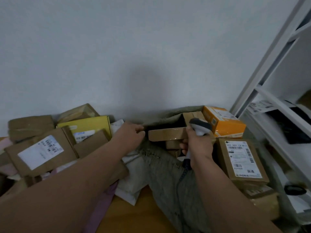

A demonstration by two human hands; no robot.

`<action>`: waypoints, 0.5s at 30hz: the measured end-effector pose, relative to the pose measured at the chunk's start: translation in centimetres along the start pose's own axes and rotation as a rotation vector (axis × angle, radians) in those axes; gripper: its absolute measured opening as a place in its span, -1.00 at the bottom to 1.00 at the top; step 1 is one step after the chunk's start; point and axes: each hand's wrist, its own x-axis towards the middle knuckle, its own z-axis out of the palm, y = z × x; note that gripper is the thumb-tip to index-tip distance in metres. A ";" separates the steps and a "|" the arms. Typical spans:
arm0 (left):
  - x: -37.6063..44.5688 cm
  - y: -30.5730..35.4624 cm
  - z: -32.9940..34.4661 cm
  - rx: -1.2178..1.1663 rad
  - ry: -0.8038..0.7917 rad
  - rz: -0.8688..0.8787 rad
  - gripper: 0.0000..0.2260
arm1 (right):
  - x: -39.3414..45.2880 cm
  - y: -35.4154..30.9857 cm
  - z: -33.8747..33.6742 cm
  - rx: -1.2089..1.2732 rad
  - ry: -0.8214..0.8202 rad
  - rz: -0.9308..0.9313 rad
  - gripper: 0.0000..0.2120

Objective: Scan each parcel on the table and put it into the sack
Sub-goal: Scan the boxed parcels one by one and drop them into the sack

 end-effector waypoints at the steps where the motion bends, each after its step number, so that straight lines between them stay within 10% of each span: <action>1: -0.5 -0.1 0.1 0.074 -0.027 -0.004 -0.69 | -0.3 0.0 -0.2 0.025 0.005 -0.022 -0.61; 5: -2.4 -0.7 0.5 0.244 -0.045 -0.108 -0.69 | -2.5 0.2 -1.5 0.086 -0.036 -0.056 -0.68; 15: -9.1 -2.7 0.9 -0.168 0.246 -0.323 -0.56 | -7.4 4.9 -2.7 -0.201 -0.323 -0.025 -0.66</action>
